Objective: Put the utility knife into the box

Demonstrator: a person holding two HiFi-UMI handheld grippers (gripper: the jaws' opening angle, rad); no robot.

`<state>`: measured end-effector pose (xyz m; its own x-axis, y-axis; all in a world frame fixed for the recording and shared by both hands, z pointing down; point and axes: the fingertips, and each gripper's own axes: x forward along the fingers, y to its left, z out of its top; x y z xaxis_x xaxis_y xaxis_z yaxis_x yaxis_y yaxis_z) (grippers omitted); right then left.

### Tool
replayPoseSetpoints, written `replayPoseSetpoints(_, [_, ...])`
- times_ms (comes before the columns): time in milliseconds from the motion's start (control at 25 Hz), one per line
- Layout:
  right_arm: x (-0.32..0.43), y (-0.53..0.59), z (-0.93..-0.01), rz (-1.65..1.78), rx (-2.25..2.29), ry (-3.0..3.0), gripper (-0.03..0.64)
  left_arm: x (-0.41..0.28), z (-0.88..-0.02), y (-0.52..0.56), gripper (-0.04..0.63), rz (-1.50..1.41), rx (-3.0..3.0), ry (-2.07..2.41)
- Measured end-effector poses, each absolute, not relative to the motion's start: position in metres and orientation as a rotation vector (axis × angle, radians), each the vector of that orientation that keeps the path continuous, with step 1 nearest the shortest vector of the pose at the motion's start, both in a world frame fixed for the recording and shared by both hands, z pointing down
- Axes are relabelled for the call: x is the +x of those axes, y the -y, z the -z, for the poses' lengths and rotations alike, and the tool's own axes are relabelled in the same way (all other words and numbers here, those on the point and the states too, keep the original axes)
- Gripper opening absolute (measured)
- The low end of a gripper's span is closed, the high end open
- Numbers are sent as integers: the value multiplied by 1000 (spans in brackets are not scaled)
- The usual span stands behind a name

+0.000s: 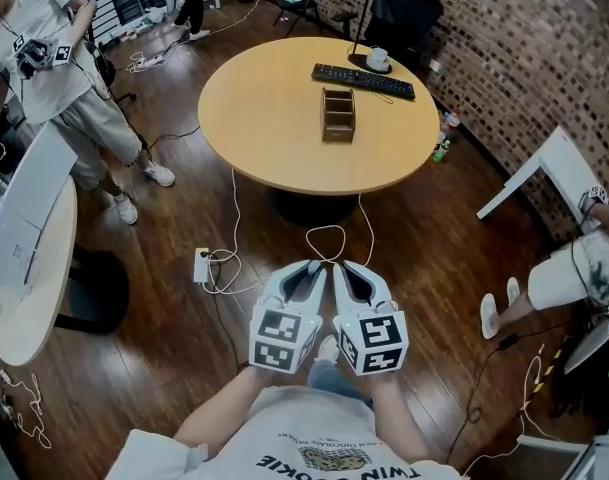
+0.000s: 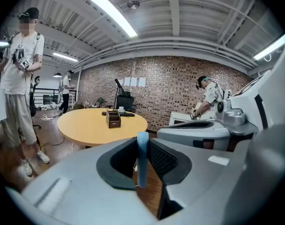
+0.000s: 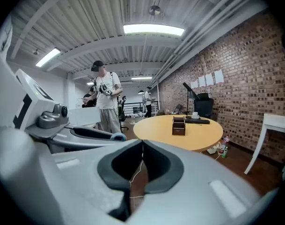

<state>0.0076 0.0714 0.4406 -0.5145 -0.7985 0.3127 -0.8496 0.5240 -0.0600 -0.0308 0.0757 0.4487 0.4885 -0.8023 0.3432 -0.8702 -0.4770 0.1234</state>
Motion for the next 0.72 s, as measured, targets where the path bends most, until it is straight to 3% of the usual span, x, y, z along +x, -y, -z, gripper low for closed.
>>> replayPoseSetpoints(720, [72,65,-446,-312,1208,2617,2,34,-442,59,72,-382,2382,1615])
